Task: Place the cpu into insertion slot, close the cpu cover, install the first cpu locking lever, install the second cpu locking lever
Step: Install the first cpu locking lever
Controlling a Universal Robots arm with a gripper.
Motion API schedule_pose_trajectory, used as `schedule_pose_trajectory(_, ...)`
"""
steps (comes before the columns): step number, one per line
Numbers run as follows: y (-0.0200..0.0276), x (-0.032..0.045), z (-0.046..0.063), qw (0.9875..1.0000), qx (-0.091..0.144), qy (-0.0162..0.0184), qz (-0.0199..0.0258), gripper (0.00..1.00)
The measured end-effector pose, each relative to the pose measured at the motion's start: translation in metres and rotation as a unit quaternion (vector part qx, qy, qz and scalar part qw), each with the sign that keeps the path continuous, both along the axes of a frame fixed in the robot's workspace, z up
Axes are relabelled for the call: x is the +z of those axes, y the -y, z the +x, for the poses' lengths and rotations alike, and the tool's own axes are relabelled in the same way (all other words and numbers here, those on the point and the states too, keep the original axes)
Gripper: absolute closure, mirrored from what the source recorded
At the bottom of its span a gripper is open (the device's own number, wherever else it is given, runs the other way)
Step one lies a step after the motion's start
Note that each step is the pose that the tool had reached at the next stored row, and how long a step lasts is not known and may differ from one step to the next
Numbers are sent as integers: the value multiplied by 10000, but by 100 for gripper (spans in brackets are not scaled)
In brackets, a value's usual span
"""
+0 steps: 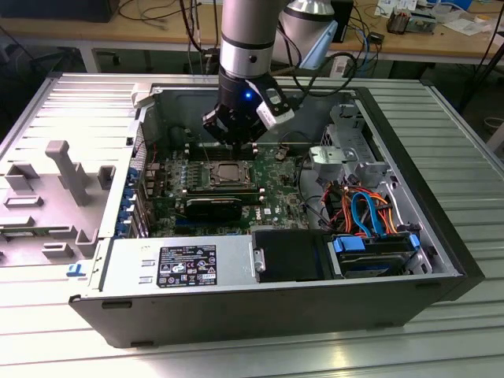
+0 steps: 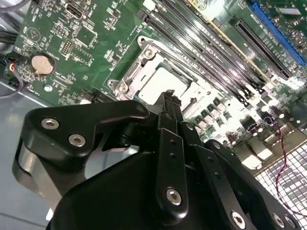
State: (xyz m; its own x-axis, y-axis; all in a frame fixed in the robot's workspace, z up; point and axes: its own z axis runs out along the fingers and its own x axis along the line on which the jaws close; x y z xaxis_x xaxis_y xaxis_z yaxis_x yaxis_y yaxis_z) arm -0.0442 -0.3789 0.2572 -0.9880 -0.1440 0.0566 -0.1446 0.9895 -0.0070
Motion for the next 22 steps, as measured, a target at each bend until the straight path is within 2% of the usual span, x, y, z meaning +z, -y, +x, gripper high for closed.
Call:
schedule_pose_trajectory(10,0,2,-351,10000,23,21,16,89)
schedule_pose_trajectory(11,-2,1,-420,10000,24,22,16,89)
schedule_pose_trajectory(16,-16,1,-609,10000,22,23,22,89)
schedule_pose_trajectory(22,-42,3,-798,9999,23,36,91,89)
